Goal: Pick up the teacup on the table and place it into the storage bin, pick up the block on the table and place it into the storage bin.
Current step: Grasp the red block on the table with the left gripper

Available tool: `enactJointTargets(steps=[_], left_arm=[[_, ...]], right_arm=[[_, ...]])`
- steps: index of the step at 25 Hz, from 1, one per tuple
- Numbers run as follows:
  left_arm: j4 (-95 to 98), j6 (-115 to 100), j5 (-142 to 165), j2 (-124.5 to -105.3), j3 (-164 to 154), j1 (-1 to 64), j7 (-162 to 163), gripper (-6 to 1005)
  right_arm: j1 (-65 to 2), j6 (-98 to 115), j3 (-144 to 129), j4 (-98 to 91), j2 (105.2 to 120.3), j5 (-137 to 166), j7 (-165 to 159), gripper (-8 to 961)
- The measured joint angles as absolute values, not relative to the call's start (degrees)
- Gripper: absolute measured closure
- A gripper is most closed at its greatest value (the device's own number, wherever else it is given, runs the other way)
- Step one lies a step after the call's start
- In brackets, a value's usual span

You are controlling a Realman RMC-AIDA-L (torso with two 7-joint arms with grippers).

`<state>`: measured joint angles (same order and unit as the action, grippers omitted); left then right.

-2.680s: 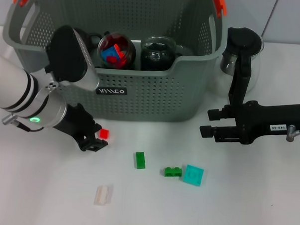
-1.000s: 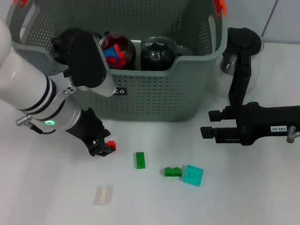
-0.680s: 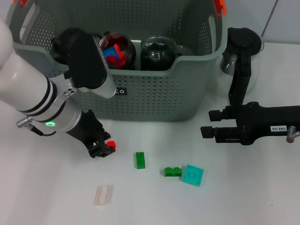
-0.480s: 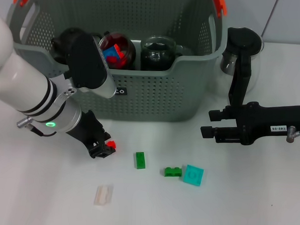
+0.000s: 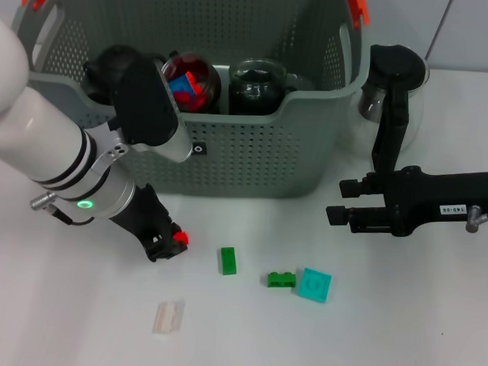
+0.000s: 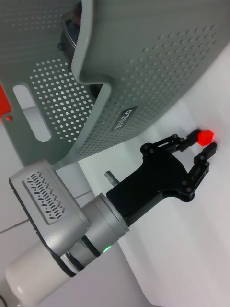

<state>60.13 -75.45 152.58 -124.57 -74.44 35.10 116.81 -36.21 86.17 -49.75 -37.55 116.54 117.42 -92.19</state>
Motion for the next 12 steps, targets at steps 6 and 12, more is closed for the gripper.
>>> enactJointTargets(steps=[6, 12], left_arm=[[60.51, -75.91, 152.58, -124.54, -74.21, 35.16, 116.81, 738], [61.36, -76.9, 152.57, -124.52, -73.82, 35.19, 116.87, 848]], right_arm=[[-36.21, 86.13, -49.75, -37.52, 116.54, 117.42, -92.19, 310], [-36.16, 86.12, -49.75, -37.45, 116.54, 117.42, -92.2, 310]])
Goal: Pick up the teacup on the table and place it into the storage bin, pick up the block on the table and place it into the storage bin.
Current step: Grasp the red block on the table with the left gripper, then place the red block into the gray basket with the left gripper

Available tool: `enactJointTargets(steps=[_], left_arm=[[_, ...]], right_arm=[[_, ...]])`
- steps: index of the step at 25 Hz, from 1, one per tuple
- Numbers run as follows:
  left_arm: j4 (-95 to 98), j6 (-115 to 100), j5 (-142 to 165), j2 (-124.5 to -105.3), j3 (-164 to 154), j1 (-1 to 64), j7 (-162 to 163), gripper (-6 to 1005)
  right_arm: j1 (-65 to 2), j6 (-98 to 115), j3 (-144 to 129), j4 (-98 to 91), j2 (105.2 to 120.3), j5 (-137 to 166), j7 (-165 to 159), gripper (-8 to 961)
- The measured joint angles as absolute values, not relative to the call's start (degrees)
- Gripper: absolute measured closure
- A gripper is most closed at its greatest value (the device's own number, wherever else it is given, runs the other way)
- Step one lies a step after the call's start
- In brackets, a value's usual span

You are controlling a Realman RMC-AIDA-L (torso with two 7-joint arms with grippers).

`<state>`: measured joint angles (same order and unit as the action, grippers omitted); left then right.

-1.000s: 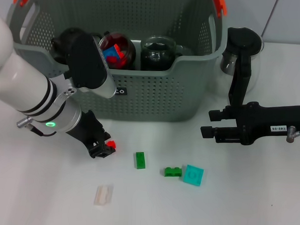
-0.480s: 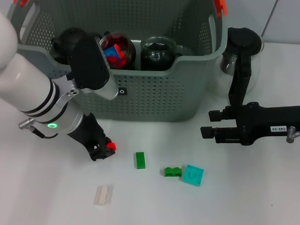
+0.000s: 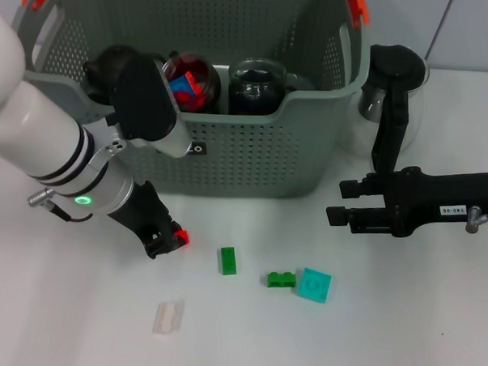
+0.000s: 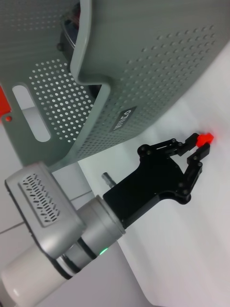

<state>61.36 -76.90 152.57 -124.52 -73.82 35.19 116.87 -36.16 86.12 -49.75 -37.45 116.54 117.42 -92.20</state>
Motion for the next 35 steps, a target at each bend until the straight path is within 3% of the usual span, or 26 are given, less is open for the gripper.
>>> enactJointTargets(steps=[8, 13, 22, 27, 29, 35], left_arm=[[69.57, -97.42, 141.43, -123.34, -58.49, 36.42, 109.32, 825], [70.54, -106.52, 126.44, -120.56, -43.47, 38.96, 106.97, 810], [69.18, -84.21, 119.1, -120.45, -43.42, 40.9, 113.09, 784], [61.37, -71.69, 129.44, -117.64, -50.22, 45.66, 119.54, 769], [59.49, -70.67, 132.99, -117.44, -50.48, 46.84, 120.34, 763], [54.82, -66.66, 145.57, -118.55, -52.43, 49.8, 121.31, 746]], right_arm=[[-36.39, 86.12, -49.75, -37.68, 116.55, 117.41, -92.26, 310], [-36.57, 86.19, -49.74, -37.71, 116.54, 117.4, -92.28, 310], [-36.82, 86.52, -49.74, -37.85, 116.54, 117.2, -92.59, 310], [-36.87, 86.57, -49.38, -37.88, 116.47, 117.08, -92.49, 310], [-36.87, 86.57, -49.22, -37.89, 116.47, 117.07, -92.4, 310], [-36.9, 86.48, -49.04, -37.93, 116.45, 117.06, -92.27, 310]])
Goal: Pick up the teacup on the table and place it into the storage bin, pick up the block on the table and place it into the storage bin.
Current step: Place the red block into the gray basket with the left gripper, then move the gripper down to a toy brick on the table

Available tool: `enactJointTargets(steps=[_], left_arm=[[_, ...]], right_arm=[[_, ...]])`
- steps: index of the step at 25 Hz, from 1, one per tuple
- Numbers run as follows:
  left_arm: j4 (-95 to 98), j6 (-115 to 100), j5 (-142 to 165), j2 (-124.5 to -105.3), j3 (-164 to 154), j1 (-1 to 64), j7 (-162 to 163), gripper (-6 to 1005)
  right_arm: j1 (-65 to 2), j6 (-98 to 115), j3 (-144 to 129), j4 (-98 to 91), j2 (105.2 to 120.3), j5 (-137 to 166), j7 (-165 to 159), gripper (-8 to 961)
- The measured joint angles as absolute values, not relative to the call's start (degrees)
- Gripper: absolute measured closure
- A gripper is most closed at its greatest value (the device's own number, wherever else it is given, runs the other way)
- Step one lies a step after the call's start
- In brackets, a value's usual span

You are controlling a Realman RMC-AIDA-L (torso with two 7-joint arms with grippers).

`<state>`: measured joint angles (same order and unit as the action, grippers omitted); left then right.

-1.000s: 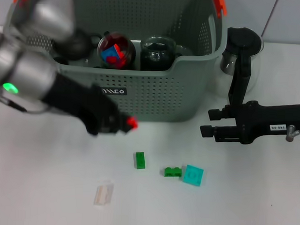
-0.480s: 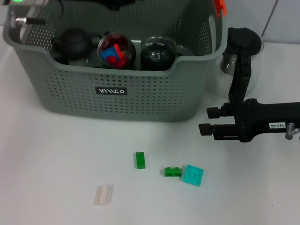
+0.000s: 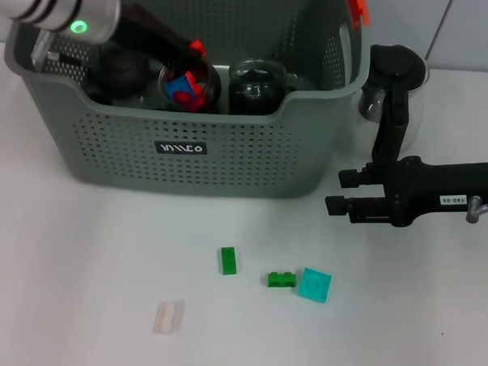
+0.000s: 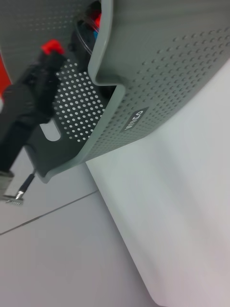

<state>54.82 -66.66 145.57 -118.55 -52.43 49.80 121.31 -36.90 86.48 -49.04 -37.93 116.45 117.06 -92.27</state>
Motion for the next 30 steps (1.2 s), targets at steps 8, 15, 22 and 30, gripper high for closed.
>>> enactJointTargets(steps=[8, 15, 22, 30], left_arm=[[50.69, -58.24, 154.02, -120.1, -58.25, 51.55, 128.3, 722], [55.13, -56.64, 156.7, -122.32, -58.07, 49.99, 133.22, 702], [67.32, -68.18, 154.3, -123.11, -56.93, 46.77, 136.92, 597], [81.59, -81.38, 131.34, -124.17, -54.11, 37.85, 127.79, 377]], right_arm=[[-37.0, 86.58, -49.04, -37.97, 116.46, 117.06, -92.21, 310], [-36.98, 86.58, -49.04, -37.97, 116.45, 117.07, -92.19, 310], [-37.1, 86.57, -49.04, -37.97, 116.45, 117.07, -92.19, 310], [-37.14, 86.01, -49.18, -37.97, 116.56, 117.25, -92.19, 310]])
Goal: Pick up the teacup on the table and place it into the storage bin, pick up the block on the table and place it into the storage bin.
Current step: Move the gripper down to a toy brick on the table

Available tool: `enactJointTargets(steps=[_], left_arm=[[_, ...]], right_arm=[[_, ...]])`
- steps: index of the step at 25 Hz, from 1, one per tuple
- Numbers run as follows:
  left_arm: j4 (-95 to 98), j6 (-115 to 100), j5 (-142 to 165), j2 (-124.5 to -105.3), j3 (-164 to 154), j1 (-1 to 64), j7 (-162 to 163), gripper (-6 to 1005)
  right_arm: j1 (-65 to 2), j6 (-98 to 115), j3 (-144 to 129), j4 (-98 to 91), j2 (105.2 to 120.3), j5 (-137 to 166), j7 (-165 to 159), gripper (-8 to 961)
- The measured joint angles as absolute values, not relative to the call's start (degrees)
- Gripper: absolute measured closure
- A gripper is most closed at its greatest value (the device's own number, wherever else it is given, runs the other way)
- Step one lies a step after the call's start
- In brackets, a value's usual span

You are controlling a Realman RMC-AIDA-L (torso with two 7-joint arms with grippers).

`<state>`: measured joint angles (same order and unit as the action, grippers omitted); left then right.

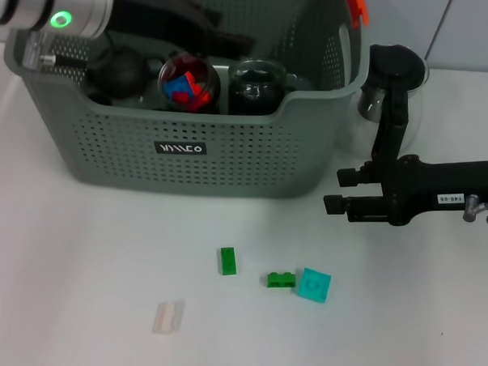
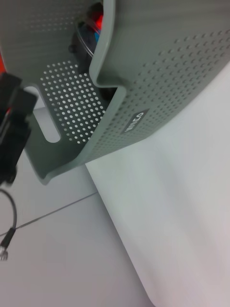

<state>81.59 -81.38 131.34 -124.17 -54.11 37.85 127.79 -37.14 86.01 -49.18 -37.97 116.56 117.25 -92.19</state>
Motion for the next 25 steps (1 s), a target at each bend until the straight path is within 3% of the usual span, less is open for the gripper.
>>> enactJointTargets(steps=[12, 25], left_arm=[[77.22, -104.67, 119.37, -124.53, -47.97, 28.1, 105.11, 367], [74.39, -106.79, 136.18, -124.65, -50.14, 27.8, 88.53, 375]], right_arm=[[-36.87, 86.46, -49.34, -38.04, 116.59, 117.43, -92.79, 310], [-36.57, 86.22, -49.37, -37.8, 116.47, 117.42, -92.66, 310]])
